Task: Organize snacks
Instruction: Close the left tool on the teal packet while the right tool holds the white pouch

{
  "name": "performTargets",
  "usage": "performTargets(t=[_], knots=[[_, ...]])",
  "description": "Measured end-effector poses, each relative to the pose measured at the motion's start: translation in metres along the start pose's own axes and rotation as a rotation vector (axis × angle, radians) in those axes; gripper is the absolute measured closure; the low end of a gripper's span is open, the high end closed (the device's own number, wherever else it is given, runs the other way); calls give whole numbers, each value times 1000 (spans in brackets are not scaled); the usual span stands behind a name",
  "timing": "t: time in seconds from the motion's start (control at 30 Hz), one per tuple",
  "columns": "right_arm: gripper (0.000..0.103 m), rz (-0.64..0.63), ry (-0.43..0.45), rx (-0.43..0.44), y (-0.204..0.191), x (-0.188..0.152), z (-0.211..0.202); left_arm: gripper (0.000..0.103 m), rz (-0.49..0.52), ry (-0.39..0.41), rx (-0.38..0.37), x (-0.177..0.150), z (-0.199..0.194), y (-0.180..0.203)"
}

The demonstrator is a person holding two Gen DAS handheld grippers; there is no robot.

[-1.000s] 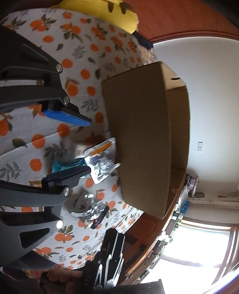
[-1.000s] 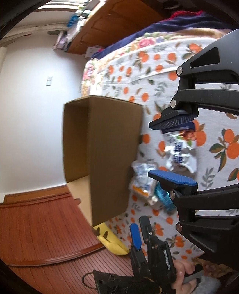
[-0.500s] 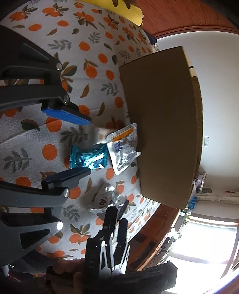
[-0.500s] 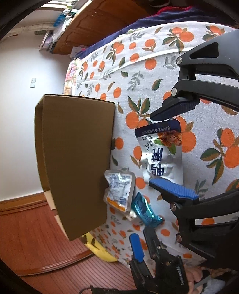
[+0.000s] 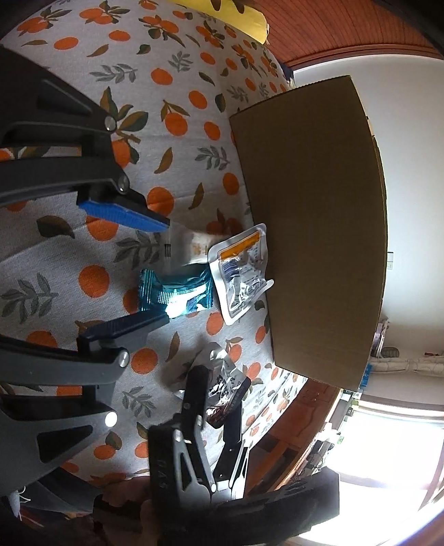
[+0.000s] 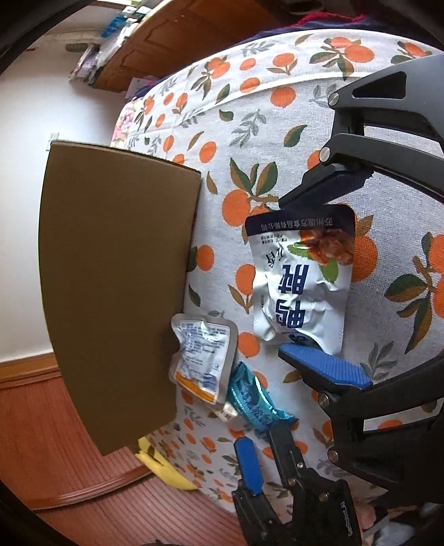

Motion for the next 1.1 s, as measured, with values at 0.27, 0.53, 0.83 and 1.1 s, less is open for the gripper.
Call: performTargets(t=[0.27, 0.53, 0.83, 1.1], knots=[[19, -12, -7, -35, -2, -1, 2, 55, 5, 18, -31, 5, -5, 10], [20, -6, -3, -41, -3, -1, 2, 63, 81, -19, 24, 20, 3, 32], [20, -17, -2, -32, -4, -2, 1, 65, 93, -82, 75, 24, 20, 31], [20, -7, 5, -15, -2, -3, 0, 65, 134, -98, 115, 27, 27, 35]])
Point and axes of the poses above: each gripper's, at about its wrist camera, not at the fingertips, and z roughly the way its jaws point, y to its right, x to its top, the point moved 3 cm from there along z, roughly the way its jaws point, and after that the axes turned 5 degrees about -y, right-handed, at the moved point
